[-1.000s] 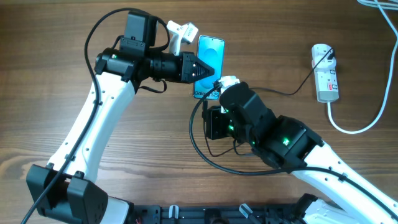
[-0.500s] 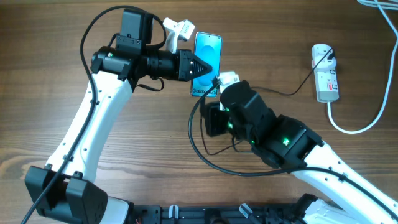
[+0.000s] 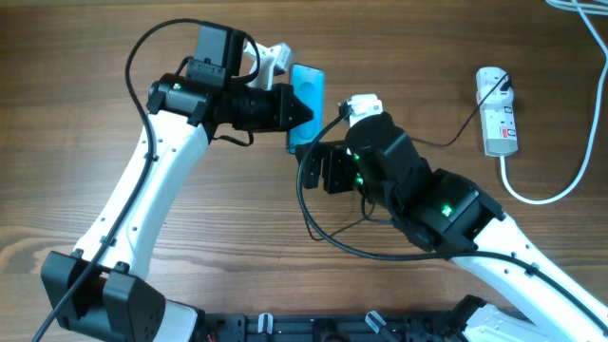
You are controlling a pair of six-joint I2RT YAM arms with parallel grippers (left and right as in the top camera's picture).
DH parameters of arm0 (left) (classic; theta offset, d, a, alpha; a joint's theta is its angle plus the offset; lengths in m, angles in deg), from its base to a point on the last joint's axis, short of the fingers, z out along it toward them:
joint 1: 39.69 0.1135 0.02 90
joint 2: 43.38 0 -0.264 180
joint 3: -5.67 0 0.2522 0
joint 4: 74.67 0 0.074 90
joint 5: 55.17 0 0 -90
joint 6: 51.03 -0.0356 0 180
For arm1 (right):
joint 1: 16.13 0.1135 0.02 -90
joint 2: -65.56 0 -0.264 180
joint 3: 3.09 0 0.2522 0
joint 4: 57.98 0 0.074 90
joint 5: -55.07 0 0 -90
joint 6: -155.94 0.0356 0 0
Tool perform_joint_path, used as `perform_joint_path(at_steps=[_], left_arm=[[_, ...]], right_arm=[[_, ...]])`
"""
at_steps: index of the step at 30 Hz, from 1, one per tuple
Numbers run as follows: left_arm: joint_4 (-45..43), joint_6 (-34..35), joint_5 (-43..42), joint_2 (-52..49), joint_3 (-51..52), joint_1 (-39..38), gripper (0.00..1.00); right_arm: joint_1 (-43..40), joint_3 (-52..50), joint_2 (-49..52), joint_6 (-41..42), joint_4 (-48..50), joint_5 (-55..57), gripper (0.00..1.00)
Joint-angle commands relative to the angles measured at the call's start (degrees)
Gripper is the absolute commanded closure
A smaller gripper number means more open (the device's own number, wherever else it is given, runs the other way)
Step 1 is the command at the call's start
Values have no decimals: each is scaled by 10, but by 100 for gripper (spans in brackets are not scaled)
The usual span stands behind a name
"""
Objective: Plug charger to phone and switch on socket
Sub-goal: 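Lower the plugged-in phone flat onto the table with both grippers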
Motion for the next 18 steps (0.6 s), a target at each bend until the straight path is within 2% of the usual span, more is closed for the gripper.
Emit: perform_joint_path(at_steps=[1,5,9,15,18], left_arm=[[17,16,114,0,2,1,96],[37,16,130,-42,3,-2,96],[33,31,128,-87,7,-12,96],[0,31,53,-162,7,-26,96],[-25,41,42,-188,7,-30,96]], right_arm=[[0,12,0,12,-26,4,0],[0,12,5,50,-71,14,0],[0,11,17,52,-90,14,0],[0,8,51,82,-92,-27,0],[0,8,72,82,-90,-49,0]])
